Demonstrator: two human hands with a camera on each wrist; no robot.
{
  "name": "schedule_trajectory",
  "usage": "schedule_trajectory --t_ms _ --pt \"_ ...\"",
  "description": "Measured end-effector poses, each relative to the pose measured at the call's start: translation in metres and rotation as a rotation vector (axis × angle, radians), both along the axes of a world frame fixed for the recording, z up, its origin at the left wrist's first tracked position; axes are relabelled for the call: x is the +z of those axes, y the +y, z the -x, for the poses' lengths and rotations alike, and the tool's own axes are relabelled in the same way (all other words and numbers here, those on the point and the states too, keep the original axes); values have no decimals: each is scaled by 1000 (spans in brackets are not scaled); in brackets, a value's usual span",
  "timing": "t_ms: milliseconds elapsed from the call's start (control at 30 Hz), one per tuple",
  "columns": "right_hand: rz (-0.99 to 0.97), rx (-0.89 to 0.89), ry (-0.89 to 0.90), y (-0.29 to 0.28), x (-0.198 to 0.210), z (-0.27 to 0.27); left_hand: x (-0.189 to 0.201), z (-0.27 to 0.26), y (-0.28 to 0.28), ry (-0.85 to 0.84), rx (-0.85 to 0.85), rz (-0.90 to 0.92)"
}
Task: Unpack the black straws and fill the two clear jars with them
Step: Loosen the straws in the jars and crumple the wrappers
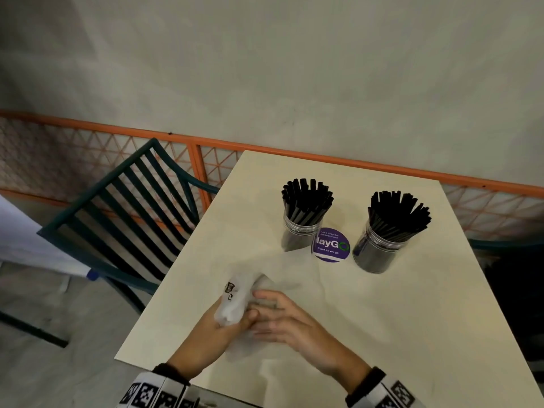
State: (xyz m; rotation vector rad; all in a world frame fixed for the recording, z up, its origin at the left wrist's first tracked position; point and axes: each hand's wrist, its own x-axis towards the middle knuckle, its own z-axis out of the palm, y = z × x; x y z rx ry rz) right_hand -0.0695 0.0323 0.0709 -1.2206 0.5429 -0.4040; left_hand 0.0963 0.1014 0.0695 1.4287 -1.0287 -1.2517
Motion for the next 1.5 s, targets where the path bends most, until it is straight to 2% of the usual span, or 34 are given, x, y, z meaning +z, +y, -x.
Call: schedule_trajectory --t_ms 33,100,167,233,300,367,400,467,533,567,633,767,867,1000,1133,1167,1233,1267,1300,1333,1400,1433,1500 --pt "66 -97 46 -4 -3 1 -9 -9 1 -32 76 1" --pt "322 -363 261 -16 -18 6 -17 -27 1 -57 150 -24" --pt "455 -582 510 -34 -45 18 -23 -49 0 113 53 -37" --pt "368 -626 778 -51 -71 29 -27 -66 4 259 4 -107" --pt "140 -538 913 -64 -88 37 -36 -77 5 249 6 -250" --pt "-57 -468 861 -68 -93 37 -50 -84 3 219 29 -390" --pt "-92 -432 826 -68 -96 37 -53 -83 1 197 -6 -454" --pt "-70 -321 806 -65 -95 34 -72 -86 -7 111 -60 -582" --pt "-81 -262 765 -61 -95 32 -101 -91 -16 128 -114 -608" --pt "-109 -243 728 -58 -91 33 -110 -92 -20 159 -131 -597" --pt "-145 -197 635 -52 -86 32 -91 -82 -24 192 -171 -588" --pt "-121 -159 533 -40 -67 31 -67 -72 -25 250 -131 -497" --pt "-29 -252 413 -30 -52 30 -57 -71 -28 315 -81 -390" --pt "-80 -430 159 -19 -23 29 -49 -74 -37 292 -62 -369" --pt "-222 -486 83 -17 -28 39 -45 -78 -48 275 -20 -388" --pt "-312 -496 56 -17 -30 43 -43 -78 -51 256 -17 -359" --pt "-520 -541 -10 -15 -31 51 -39 -74 -58 127 -111 -188" --pt "-615 -492 -22 -14 -27 52 -33 -68 -60 53 -177 -92" --pt "-642 -398 42 -12 -26 55 -30 -62 -62 4 -232 -33" --pt "-579 -287 184 -9 -21 54 -28 -55 -62 -46 -276 16" --pt "-236 -133 556 -4 -18 48 -31 -42 -65 -161 -373 114" --pt "-95 -117 680 -3 -21 47 -31 -34 -65 -222 -427 161" --pt "-44 -123 741 2 -30 49 -37 -23 -69 -316 -493 251"
